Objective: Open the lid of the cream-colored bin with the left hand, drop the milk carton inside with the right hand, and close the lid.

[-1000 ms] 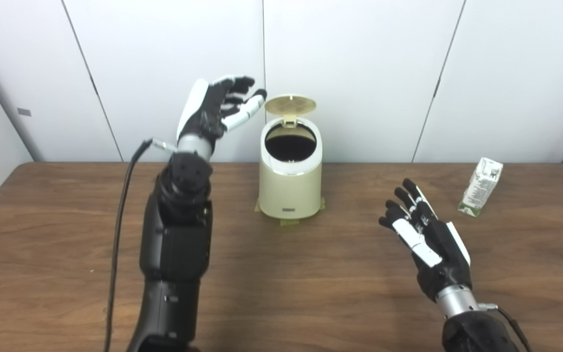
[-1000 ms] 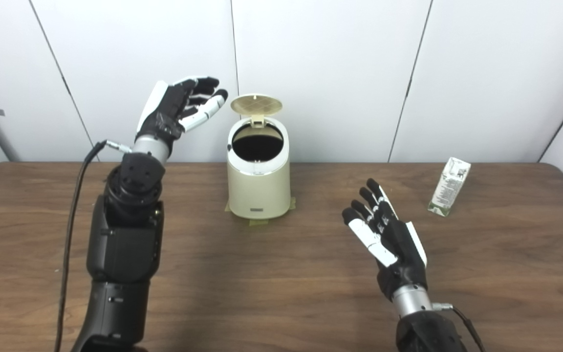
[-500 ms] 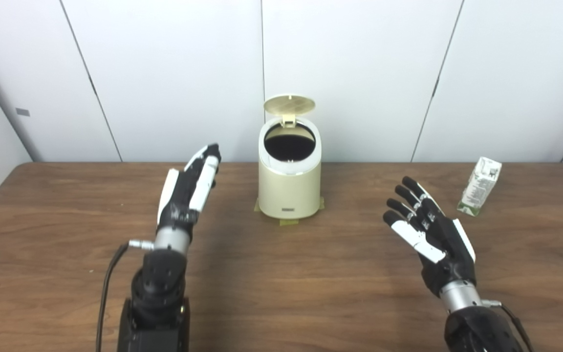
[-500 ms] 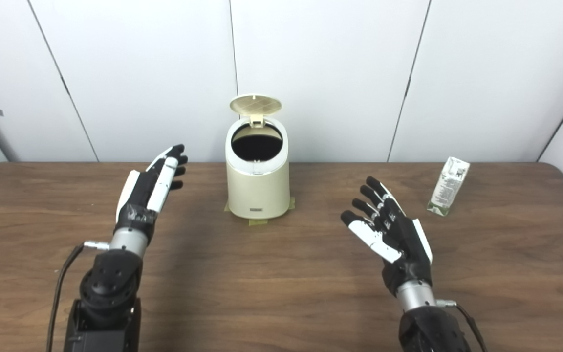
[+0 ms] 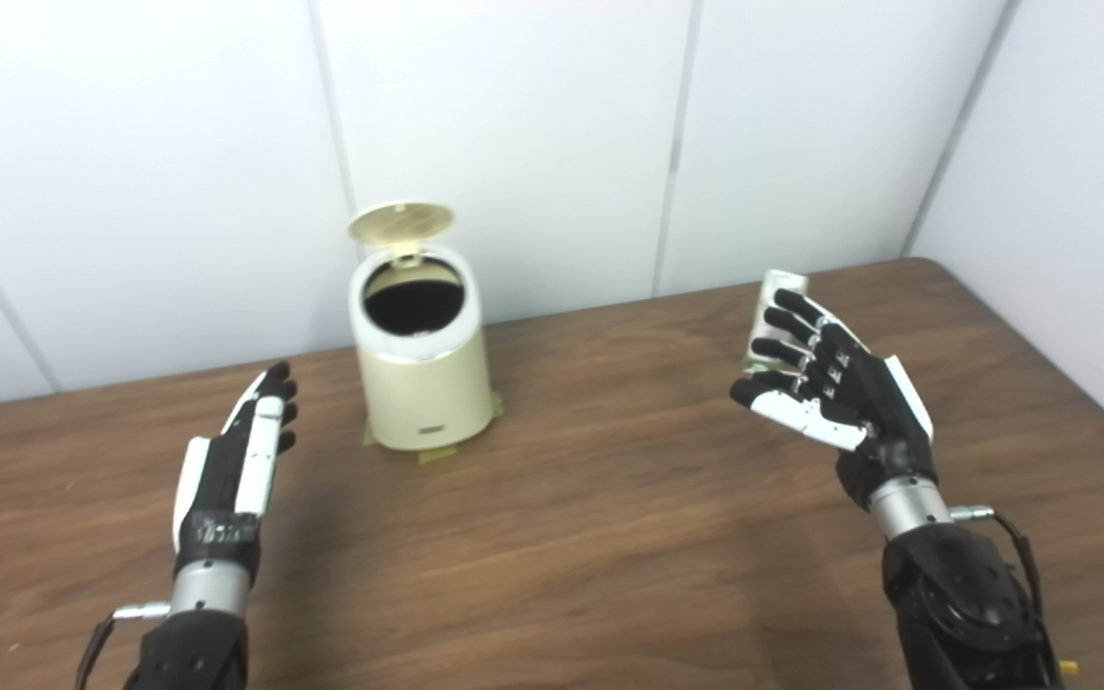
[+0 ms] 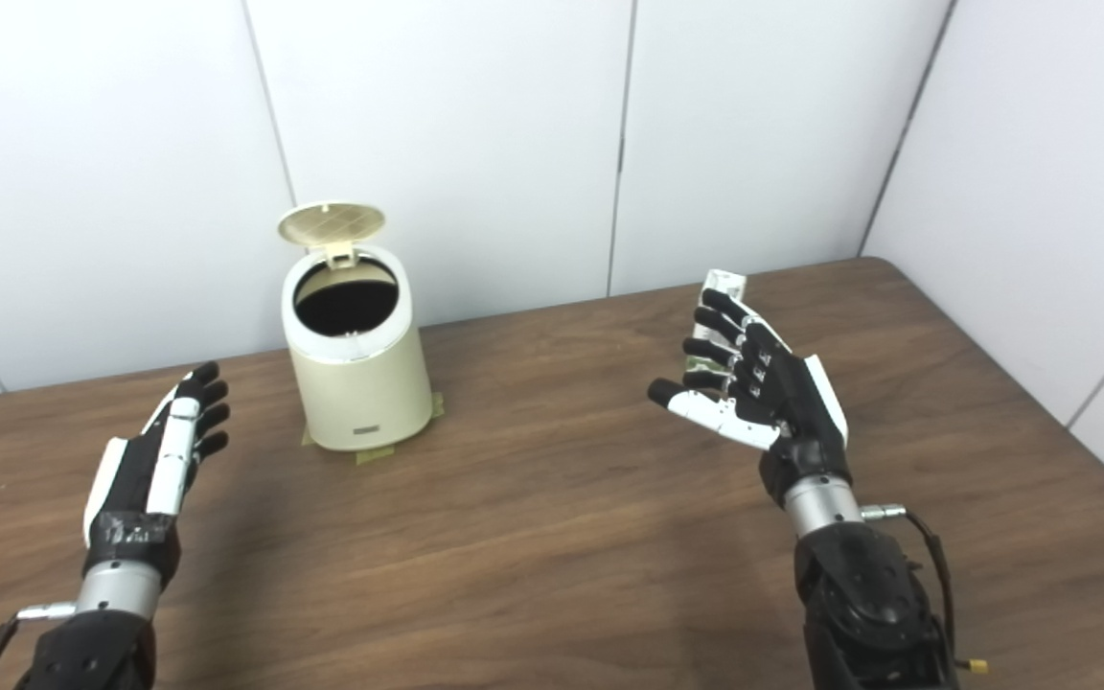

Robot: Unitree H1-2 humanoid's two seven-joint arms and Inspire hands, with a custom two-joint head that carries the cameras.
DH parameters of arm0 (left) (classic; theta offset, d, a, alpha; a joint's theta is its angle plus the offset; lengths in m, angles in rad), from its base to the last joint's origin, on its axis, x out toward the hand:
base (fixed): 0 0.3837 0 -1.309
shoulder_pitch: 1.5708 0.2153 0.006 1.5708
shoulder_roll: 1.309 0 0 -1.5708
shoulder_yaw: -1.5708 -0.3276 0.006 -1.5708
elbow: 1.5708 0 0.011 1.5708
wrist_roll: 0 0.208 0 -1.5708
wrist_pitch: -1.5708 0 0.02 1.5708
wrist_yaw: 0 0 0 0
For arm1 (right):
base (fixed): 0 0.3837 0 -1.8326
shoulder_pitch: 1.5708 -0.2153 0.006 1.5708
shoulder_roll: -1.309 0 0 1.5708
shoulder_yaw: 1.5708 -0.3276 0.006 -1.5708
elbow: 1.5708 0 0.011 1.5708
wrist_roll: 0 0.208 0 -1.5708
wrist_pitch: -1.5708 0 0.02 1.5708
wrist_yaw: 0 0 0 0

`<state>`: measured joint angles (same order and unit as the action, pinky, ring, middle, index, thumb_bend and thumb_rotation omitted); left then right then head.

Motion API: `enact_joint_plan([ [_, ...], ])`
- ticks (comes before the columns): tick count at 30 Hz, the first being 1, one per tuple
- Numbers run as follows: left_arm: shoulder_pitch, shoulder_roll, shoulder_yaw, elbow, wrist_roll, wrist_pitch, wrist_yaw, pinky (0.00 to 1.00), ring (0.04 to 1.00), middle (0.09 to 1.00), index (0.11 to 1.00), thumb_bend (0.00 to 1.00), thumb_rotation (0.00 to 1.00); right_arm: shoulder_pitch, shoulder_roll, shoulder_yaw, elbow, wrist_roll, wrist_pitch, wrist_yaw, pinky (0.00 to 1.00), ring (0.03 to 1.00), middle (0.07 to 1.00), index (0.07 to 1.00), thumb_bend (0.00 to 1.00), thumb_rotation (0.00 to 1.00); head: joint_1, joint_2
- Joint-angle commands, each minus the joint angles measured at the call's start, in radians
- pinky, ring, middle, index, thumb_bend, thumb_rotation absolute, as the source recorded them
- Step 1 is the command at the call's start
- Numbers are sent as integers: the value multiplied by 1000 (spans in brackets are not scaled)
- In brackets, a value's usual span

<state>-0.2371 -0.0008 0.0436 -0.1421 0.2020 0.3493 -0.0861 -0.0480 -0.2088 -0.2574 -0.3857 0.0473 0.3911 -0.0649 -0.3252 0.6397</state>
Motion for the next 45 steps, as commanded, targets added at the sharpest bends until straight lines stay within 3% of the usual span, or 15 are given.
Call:
enact_joint_plan([
  [1,-40,11,-7,-12,-13,-40,13,904,922,935,946,409,1000,-26,-52,-22,-40,-58,-2,-25,678,766,834,835,815,172,-13,1],
  [6,-39,33,-31,-9,-7,-42,20,878,908,918,933,397,1000,-39,-133,-46,-1,-130,-6,-27,771,823,856,858,844,158,-32,1],
  [8,-41,37,-38,-8,-9,-38,20,883,912,918,934,411,1000,-53,-156,-45,22,-172,-2,-38,748,833,862,841,870,125,-36,2],
  [12,-42,51,-48,-10,-12,-39,14,879,913,920,934,414,1000,-106,-214,-5,94,-290,-9,-54,681,813,854,831,920,138,-38,2],
  [18,-42,72,-56,-19,-26,-22,-2,928,939,935,946,415,1000,-215,-279,32,213,-351,3,-29,760,849,883,886,973,124,-18,4],
  [22,-38,101,-68,-25,-24,-11,-17,968,953,941,962,433,1000,-297,-328,79,311,-382,28,11,775,869,898,916,999,170,-13,5],
  [26,-32,136,-87,-47,2,20,-16,999,974,945,967,439,1000,-367,-361,139,362,-446,77,72,782,883,911,925,1000,307,-13,8],
  [29,-33,153,-91,-59,11,45,-19,1000,994,956,969,440,1000,-412,-370,169,406,-474,78,106,773,887,915,924,1000,341,-13,9],
  [35,-39,172,-90,-67,13,55,-23,1000,1000,953,961,450,1000,-478,-375,236,510,-509,40,96,800,937,962,931,1000,265,-7,15],
  [45,-44,190,-98,-95,27,83,-31,1000,1000,935,956,487,1000,-514,-341,265,610,-523,-9,38,739,894,923,897,1000,264,3,20],
])
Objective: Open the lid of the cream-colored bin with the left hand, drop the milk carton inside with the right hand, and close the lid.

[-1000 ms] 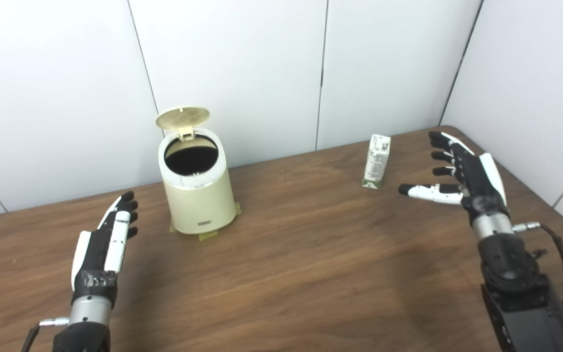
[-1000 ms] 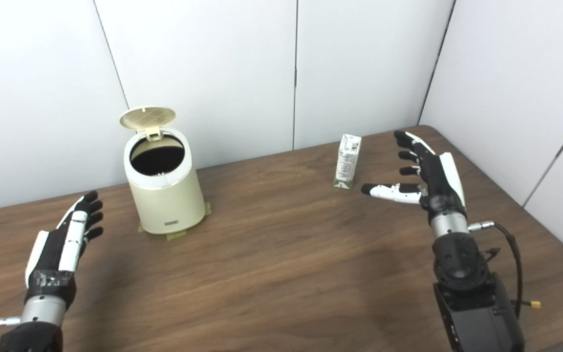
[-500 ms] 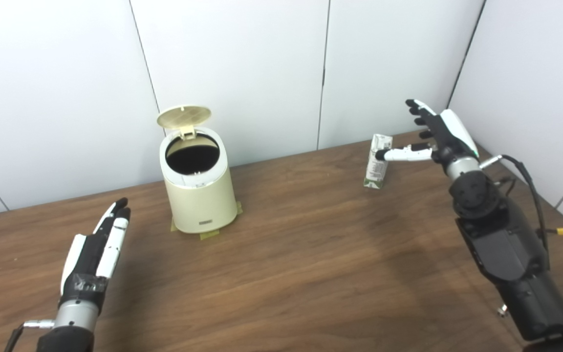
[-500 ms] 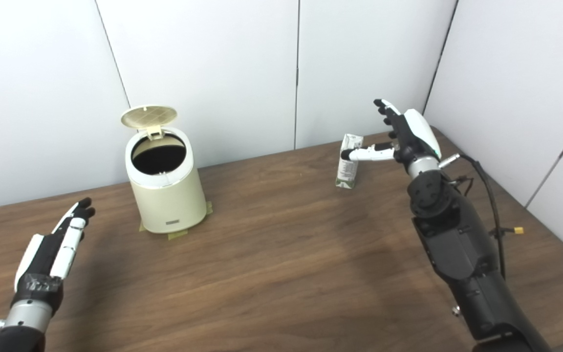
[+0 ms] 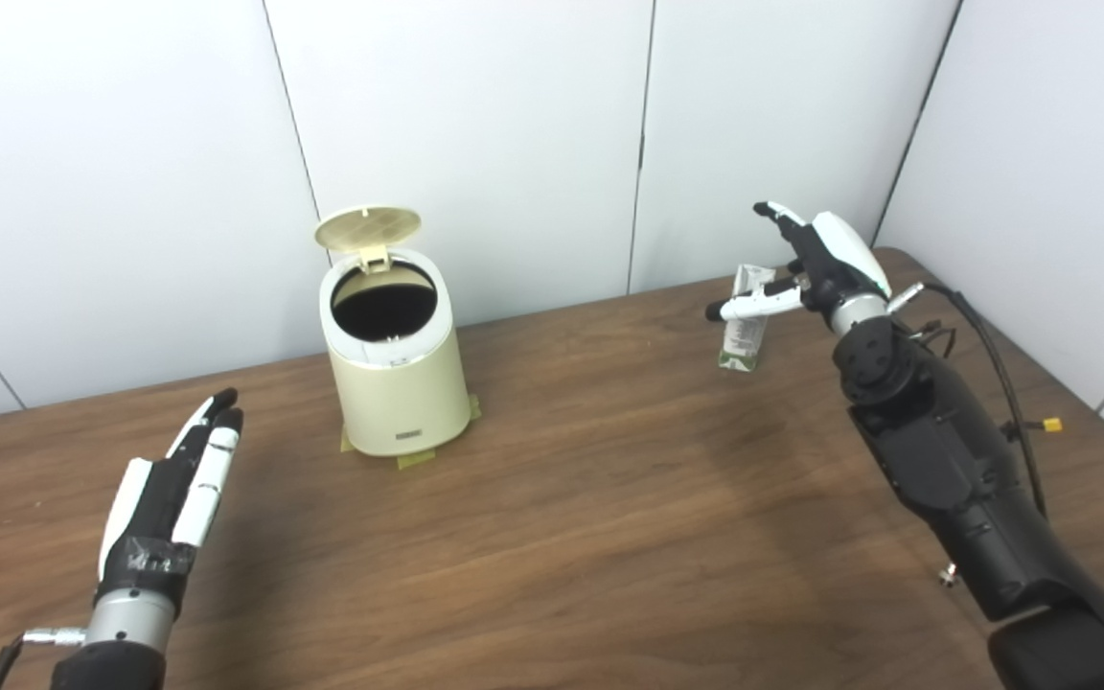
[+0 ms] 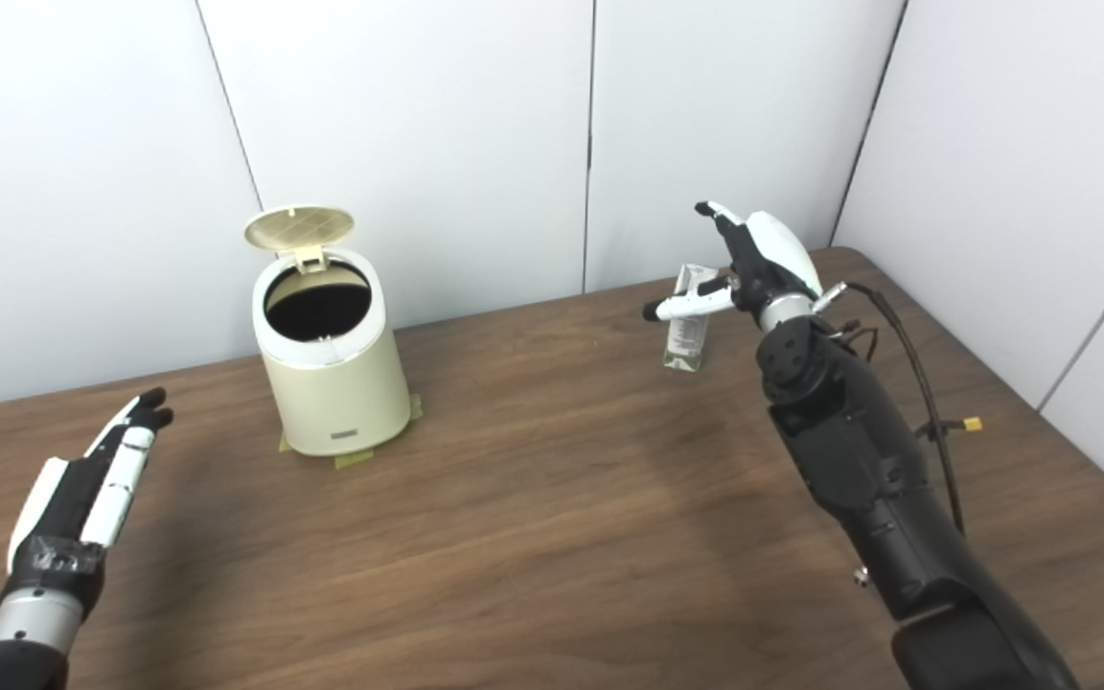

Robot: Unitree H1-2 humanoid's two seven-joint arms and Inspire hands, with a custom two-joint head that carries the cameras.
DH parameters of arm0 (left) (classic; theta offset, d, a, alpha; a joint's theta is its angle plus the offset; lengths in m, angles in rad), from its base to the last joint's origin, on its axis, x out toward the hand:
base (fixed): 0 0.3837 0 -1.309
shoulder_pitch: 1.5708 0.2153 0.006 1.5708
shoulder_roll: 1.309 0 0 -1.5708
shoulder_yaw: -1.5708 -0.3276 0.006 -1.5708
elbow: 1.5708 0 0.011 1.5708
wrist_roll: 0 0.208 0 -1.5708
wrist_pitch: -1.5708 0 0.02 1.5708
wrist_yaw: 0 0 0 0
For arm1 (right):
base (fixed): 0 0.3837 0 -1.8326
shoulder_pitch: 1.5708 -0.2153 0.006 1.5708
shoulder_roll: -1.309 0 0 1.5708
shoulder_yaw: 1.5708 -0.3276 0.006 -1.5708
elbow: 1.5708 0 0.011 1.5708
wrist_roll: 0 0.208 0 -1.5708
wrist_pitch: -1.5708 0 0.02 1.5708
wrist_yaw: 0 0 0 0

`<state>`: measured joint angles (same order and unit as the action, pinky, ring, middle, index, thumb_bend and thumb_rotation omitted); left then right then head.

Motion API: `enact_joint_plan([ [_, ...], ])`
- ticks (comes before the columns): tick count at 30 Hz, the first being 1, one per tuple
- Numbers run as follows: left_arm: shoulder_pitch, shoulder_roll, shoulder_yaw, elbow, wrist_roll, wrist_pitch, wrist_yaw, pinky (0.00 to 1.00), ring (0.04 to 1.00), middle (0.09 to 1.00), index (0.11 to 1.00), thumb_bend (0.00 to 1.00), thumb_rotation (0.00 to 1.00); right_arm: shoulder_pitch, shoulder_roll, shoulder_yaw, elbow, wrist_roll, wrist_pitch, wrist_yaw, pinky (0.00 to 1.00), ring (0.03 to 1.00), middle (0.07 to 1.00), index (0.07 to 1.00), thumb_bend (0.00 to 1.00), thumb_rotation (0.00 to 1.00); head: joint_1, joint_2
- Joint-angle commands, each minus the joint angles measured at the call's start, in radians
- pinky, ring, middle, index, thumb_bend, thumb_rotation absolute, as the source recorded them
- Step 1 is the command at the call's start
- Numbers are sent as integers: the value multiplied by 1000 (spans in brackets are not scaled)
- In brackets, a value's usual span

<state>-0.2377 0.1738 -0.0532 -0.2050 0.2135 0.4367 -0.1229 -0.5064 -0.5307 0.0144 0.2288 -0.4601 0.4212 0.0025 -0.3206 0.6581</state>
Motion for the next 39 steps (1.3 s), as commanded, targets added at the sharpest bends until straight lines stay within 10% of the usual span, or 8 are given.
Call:
enact_joint_plan([
  [1,-42,17,0,-33,15,-6,6,1000,1000,935,954,491,1000,-57,-19,-8,8,-11,-43,-33,733,889,921,894,1000,265,-2,2],
  [13,-43,16,-7,-31,9,-7,2,1000,1000,941,953,472,1000,-28,-13,-29,36,20,-59,-51,452,694,883,857,1000,150,2,7],
  [19,-51,22,-10,-17,10,-14,3,1000,1000,955,957,497,1000,-17,-43,9,111,-4,-83,-46,736,842,866,834,1000,198,11,8],
  [39,-54,34,-5,-15,4,-11,0,1000,1000,963,947,476,981,5,-11,-15,129,21,-146,-112,679,752,784,762,1000,145,9,12],
])
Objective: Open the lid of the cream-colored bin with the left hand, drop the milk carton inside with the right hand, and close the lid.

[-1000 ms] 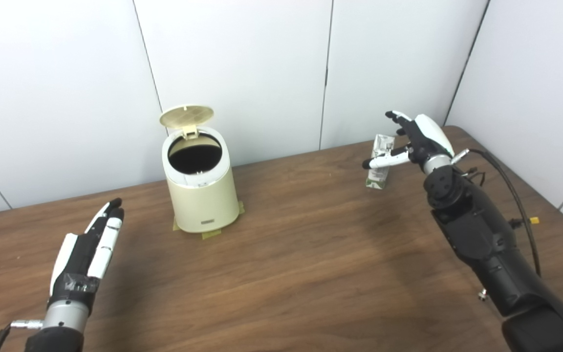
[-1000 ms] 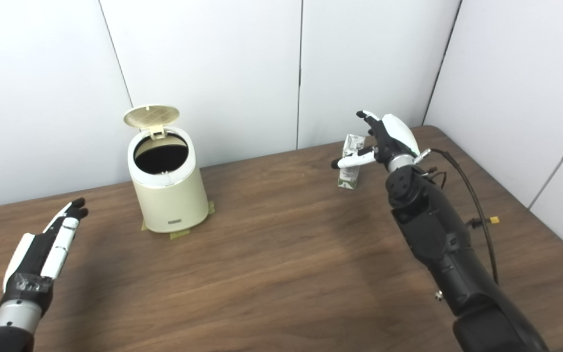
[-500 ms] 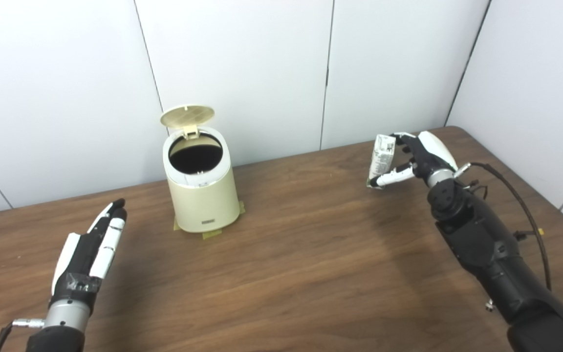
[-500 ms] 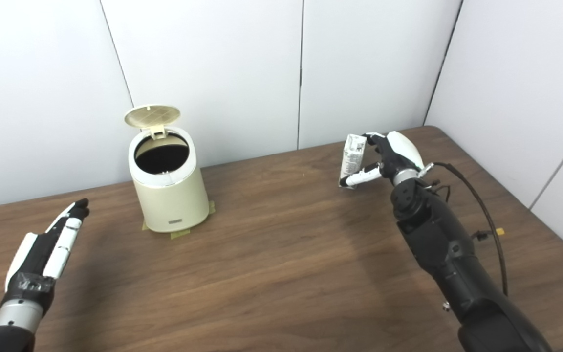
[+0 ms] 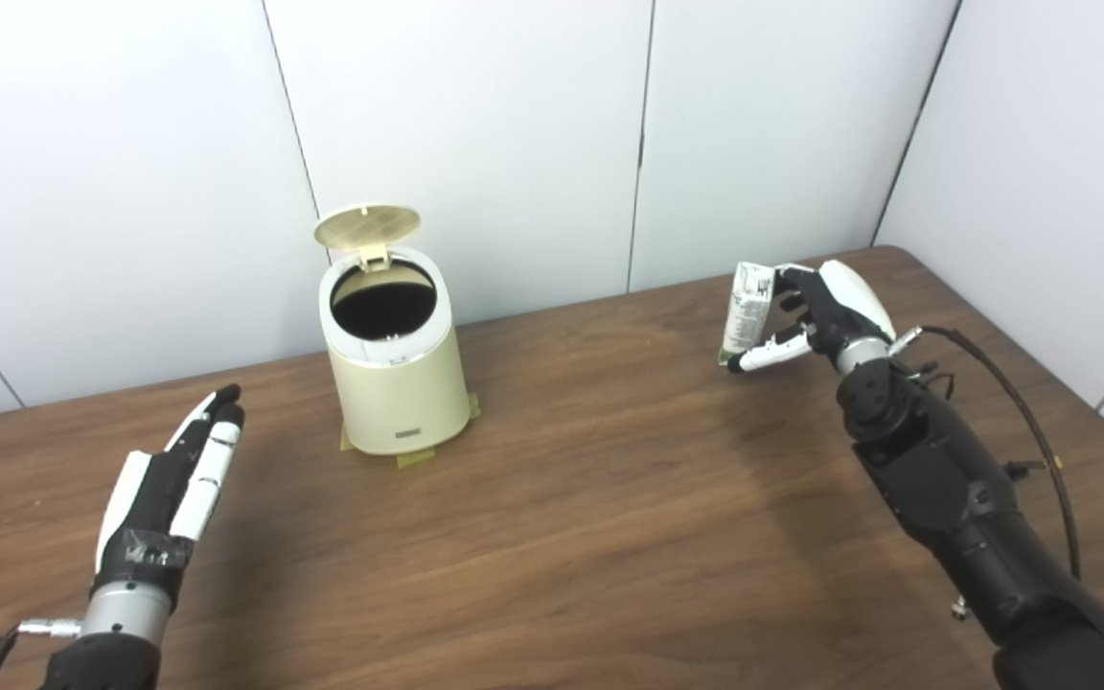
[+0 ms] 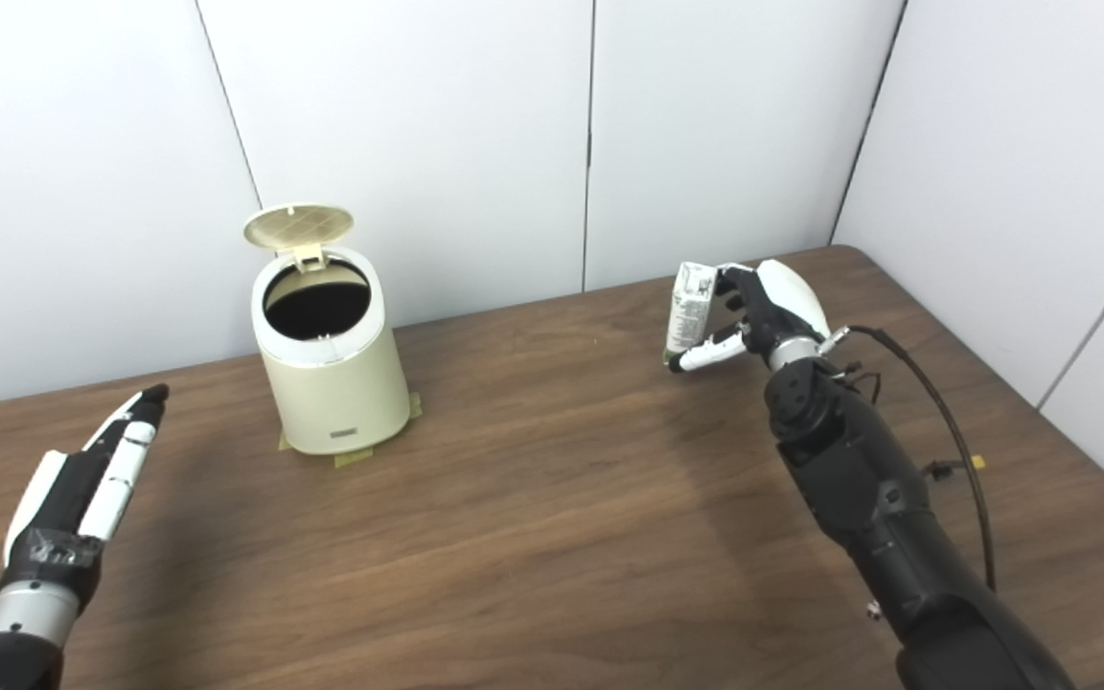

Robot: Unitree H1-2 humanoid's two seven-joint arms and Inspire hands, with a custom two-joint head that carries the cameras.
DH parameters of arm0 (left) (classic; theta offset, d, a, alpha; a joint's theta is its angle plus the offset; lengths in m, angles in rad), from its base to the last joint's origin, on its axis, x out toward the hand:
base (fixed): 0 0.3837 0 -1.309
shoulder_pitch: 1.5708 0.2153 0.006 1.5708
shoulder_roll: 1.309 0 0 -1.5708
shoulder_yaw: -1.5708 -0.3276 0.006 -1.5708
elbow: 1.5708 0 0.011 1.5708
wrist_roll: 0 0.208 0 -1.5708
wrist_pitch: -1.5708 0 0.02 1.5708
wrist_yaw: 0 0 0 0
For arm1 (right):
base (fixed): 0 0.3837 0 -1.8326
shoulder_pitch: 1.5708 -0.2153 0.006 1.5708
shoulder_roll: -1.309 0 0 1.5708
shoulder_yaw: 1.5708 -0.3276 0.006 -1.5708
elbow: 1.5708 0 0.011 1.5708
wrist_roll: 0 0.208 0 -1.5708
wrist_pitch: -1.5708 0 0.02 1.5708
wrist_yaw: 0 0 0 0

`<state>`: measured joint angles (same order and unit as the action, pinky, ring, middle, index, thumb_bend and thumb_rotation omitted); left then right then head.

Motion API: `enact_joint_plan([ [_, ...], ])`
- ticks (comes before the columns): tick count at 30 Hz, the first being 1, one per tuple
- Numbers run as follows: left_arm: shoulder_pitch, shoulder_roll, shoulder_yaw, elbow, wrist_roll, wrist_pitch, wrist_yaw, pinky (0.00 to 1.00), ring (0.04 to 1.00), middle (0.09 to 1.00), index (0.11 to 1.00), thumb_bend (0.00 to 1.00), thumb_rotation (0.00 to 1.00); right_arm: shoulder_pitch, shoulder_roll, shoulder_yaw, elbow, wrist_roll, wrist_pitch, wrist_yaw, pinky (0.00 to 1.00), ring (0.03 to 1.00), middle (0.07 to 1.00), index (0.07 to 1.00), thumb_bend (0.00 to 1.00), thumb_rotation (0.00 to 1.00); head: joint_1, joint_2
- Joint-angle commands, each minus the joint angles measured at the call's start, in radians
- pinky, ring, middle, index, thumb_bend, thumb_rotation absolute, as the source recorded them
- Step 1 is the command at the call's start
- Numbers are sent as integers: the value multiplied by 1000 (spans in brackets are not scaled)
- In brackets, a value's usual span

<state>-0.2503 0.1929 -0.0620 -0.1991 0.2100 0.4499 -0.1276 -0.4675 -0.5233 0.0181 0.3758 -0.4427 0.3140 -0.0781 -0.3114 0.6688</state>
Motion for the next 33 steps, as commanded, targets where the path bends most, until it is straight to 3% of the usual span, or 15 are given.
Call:
enact_joint_plan([
  [1,-40,16,2,-22,8,-26,4,1000,1000,962,947,472,983,-34,-16,-23,-15,8,-49,-38,677,749,782,760,1000,144,0,1],
  [11,-35,5,0,-23,-1,-11,5,1000,991,964,937,460,924,-49,2,-31,6,2,-88,-86,690,756,767,749,983,198,4,2],
  [14,-35,1,0,-20,-1,-6,8,950,958,962,932,485,885,-50,5,-36,5,15,-109,-86,704,755,765,741,972,181,2,3],
  [18,-32,1,-4,-18,1,-10,6,965,976,980,929,496,871,-48,8,-40,4,19,-121,-92,648,712,740,722,964,165,4,5],
  [20,-31,1,-6,-18,3,-14,5,970,981,983,932,492,872,-45,7,-35,8,2,-139,-118,601,668,702,702,955,160,6,7],
  [21,-31,1,-6,-18,3,-15,5,968,980,983,933,489,875,-41,6,-30,10,-14,-157,-143,540,601,641,664,941,116,6,7],
  [22,-31,1,-6,-17,3,-16,5,967,981,983,935,490,878,-39,6,-26,12,-25,-170,-162,465,513,532,583,696,47,6,7],
  [24,-30,2,-7,-18,3,-17,5,963,978,981,939,492,885,-33,3,-11,16,-66,-199,-213,368,407,497,533,534,6,6,7],
  [28,-29,4,-11,-20,10,-22,8,968,979,979,938,486,893,-27,3,8,26,-110,-220,-261,315,372,490,534,496,0,7,8],
  [33,-30,0,-11,-20,8,-15,8,937,963,981,937,493,884,-23,6,16,31,-136,-240,-298,323,369,491,529,494,0,9,8],
])
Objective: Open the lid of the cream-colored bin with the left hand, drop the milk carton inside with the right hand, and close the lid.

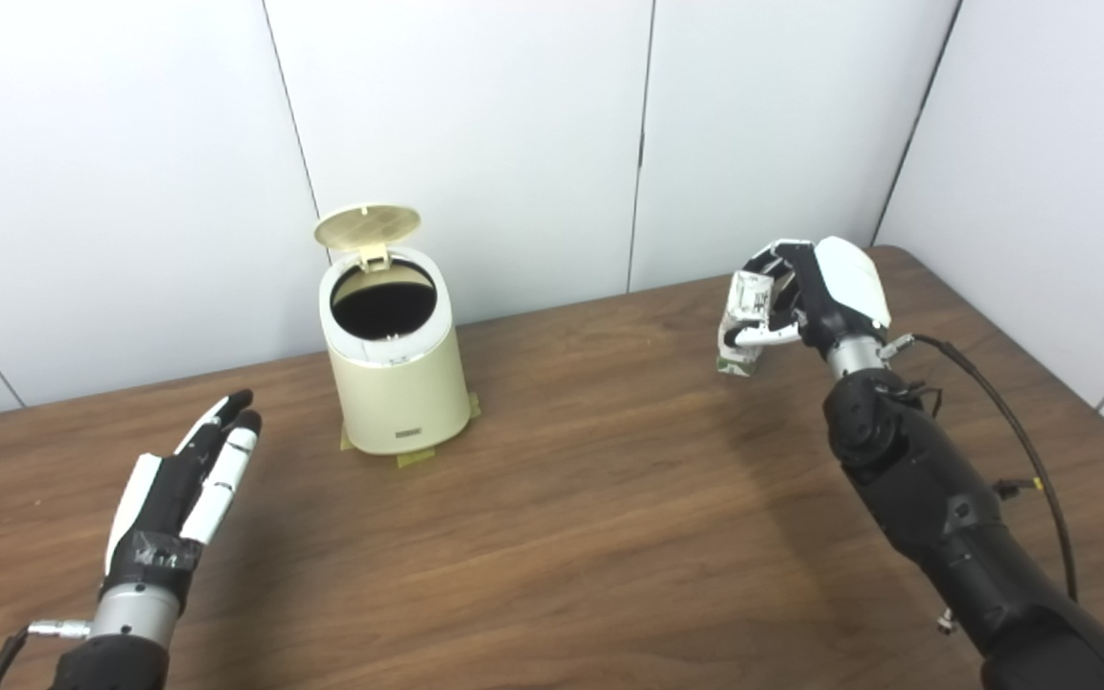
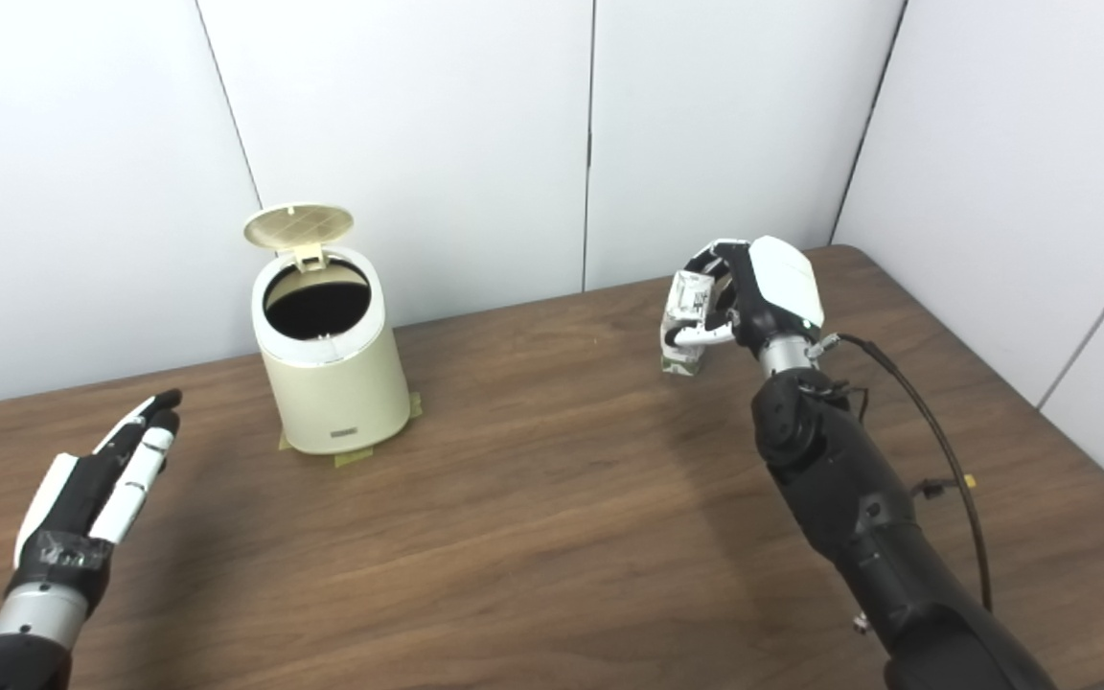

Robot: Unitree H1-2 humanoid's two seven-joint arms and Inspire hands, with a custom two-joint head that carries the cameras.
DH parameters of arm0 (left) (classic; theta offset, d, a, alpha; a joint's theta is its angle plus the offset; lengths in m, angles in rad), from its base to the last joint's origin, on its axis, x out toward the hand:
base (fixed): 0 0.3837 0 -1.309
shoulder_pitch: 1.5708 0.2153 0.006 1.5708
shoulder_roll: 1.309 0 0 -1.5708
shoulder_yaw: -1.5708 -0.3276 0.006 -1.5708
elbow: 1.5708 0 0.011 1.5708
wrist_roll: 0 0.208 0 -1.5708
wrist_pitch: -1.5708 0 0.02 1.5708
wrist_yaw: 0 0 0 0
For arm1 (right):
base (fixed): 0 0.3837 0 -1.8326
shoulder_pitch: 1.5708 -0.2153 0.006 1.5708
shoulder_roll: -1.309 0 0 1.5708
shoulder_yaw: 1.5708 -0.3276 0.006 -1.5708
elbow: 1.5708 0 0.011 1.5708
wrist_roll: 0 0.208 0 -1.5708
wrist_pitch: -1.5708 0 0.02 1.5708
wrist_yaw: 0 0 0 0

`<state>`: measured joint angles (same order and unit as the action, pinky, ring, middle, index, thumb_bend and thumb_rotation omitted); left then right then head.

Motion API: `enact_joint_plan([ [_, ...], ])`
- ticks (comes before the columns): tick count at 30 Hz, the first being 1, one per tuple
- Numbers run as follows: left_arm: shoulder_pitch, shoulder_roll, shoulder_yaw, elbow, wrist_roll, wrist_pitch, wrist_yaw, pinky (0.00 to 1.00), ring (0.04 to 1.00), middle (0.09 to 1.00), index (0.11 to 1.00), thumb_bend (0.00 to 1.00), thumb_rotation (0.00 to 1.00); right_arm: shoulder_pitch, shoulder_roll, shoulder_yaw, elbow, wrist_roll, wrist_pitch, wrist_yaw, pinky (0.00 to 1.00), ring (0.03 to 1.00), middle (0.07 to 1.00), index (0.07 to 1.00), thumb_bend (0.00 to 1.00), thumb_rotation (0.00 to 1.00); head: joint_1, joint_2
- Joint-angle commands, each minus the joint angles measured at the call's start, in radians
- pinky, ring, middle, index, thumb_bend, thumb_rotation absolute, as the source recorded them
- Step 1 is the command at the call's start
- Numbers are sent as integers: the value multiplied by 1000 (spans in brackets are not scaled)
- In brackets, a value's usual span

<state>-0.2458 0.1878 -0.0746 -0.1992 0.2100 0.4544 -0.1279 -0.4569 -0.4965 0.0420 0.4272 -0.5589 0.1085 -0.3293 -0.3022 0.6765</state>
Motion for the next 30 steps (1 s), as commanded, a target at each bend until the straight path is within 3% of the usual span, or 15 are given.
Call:
enact_joint_plan([
  [1,-35,6,1,-20,8,-19,7,945,968,982,937,494,885,-31,-19,-10,-21,-23,-47,-62,317,371,493,527,494,0,0,0],
  [8,-27,7,-7,-19,16,-34,10,924,965,985,935,487,889,-12,-22,-6,-81,-38,-127,-100,299,385,502,532,493,0,22,-5],
  [15,-14,9,-31,-36,52,-25,11,876,937,955,944,463,905,6,16,27,-295,-130,-164,-114,330,374,503,509,497,0,74,-11],
  [20,-5,4,-48,-31,71,-43,19,919,957,959,941,452,944,-8,76,56,-448,-146,-206,-79,318,373,506,520,495,0,122,-18],
  [24,1,-2,-61,-21,89,-51,22,940,973,966,945,468,964,-36,145,70,-520,-159,-199,-46,300,393,524,528,493,0,166,-19],
  [30,-1,-31,-68,1,95,-56,33,975,994,980,940,487,981,-107,281,110,-535,-214,-217,-59,307,406,525,512,496,0,221,-23],
])
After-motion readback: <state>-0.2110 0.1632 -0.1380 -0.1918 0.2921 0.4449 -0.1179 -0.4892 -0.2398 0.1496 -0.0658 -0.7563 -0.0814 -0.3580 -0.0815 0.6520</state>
